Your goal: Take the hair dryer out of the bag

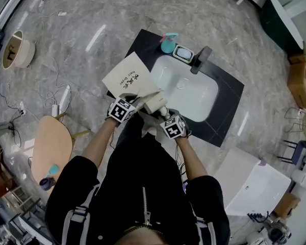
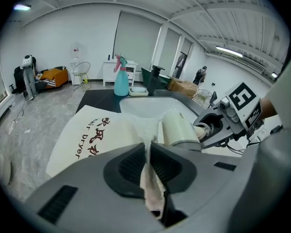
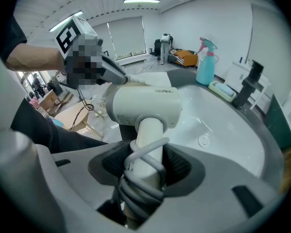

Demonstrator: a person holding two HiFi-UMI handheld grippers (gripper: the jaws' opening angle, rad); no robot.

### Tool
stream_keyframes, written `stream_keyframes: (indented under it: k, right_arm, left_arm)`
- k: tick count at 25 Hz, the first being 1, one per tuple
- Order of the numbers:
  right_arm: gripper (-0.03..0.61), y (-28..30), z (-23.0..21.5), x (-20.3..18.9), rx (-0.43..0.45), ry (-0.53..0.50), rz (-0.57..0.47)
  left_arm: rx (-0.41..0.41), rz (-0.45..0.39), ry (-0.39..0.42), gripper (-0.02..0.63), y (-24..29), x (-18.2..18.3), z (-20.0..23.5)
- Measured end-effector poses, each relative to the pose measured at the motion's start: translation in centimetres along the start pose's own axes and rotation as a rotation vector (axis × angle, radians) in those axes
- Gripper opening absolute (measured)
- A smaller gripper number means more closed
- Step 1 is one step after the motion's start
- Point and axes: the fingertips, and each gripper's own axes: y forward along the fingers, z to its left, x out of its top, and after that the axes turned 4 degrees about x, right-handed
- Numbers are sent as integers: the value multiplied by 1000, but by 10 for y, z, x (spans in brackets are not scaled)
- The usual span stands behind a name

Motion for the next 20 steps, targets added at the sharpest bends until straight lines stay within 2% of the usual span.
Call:
stream_keyframes:
  k: [5,13,20]
  right_arm:
    - [221,-11,-9,-10,-10,84,-36]
    - [219,-31,-16,-28,-41,154,-66]
    - [221,-50,-26,-42,-81,263,-143]
  left_arm:
    - [2,19,4,51,7,-4,-3]
    - [19,55,26,52,21,-17,-10]
    - [40,117,163,52,42,-34,-16]
